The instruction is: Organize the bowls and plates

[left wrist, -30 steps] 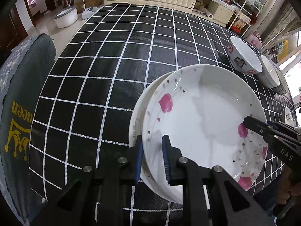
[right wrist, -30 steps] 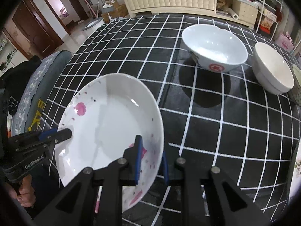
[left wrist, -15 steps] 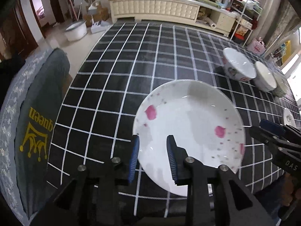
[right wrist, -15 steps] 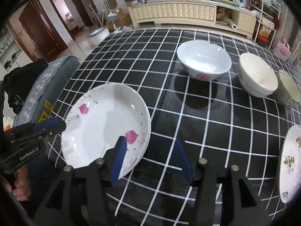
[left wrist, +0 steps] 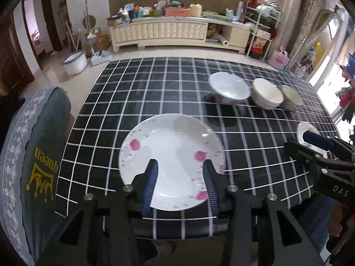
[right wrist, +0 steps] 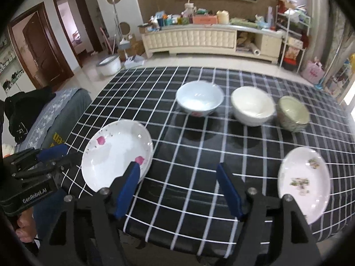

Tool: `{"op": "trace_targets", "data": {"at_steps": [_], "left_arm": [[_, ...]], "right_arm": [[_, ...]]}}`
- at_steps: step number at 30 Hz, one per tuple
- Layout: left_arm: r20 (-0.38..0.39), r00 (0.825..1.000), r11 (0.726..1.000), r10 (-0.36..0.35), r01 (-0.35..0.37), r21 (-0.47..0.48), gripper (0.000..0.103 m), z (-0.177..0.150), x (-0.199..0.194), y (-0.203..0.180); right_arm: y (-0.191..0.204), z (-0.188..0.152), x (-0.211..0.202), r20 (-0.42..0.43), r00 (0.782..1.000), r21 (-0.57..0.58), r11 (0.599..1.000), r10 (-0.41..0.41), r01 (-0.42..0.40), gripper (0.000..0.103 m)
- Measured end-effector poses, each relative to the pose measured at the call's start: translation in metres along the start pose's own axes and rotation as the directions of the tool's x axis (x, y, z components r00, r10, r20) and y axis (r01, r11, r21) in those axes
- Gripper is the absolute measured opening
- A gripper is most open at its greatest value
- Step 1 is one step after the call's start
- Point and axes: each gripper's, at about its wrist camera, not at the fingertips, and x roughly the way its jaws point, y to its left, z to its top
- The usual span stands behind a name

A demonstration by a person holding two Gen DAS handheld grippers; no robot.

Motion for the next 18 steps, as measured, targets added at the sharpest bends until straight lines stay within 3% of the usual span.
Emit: {"op": "trace_targets", "data": {"at_steps": [10, 12, 18], "left_arm": [[0.054, 0.997, 0.996, -0.054, 0.049, 0.079, 0.051, 0.01, -0.024, -0.062], [0.068, 0.996, 0.994, -0.057, 0.05, 0.098, 0.061, 0.013, -0.029, -0.077], [0.073, 0.992, 0.987, -0.098, 0.088, 0.136, 0.061, 0.024, -0.031, -0.117]], "right_arm": [[-0.044, -0.011, -0.051, 0.068, 0.994, 0.041, 0.996, -0.081, 0.079, 0.083], [-0.054, -0.013, -0.058, 0.074, 0.993, 0.056, 0.994, -0.093, 0.089, 0.084], [-0.092, -0.021, -0.071, 0.074, 0.987, 0.107, 0.985, -0.144, 0.136, 0.084]]}}
